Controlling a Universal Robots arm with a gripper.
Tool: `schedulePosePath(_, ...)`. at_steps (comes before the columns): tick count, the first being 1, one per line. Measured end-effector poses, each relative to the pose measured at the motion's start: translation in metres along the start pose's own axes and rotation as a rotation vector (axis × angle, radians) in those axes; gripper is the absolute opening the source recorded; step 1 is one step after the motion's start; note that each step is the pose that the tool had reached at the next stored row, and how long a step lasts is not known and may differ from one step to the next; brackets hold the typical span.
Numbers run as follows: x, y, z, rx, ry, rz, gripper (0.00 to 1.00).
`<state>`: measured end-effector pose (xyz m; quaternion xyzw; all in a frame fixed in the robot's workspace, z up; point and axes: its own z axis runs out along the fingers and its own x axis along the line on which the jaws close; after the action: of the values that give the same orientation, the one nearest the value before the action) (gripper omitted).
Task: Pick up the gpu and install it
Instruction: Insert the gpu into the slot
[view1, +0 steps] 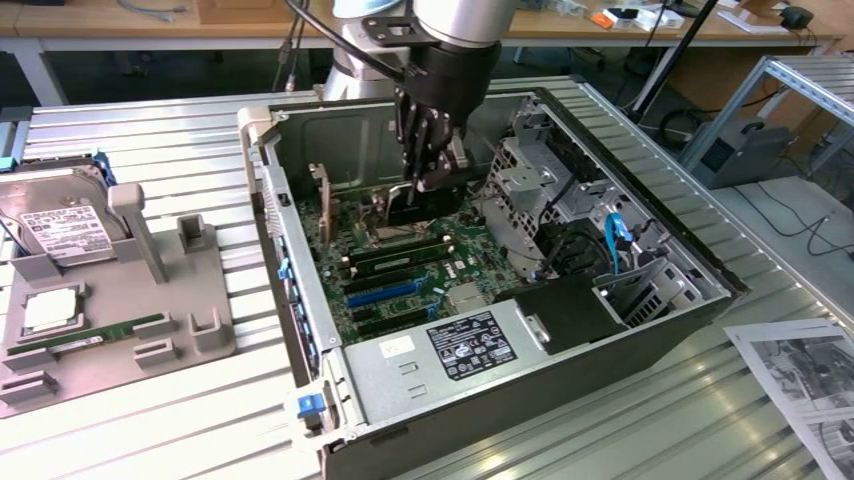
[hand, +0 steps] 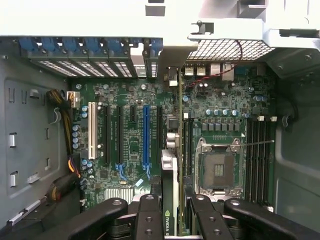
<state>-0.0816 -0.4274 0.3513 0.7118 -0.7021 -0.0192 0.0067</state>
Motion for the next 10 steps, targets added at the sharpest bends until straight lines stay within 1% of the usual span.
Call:
schedulePosePath(4,0.006,0.0001,0.001,0.0,0.0001,0.0,0.27)
schedulePosePath(8,0.009,0.0001,0.0013,0.0,0.0001,0.0,0.27)
schedulePosePath(10,0.013,0.0001,0.0015,0.0001,0.0,0.0,0.27)
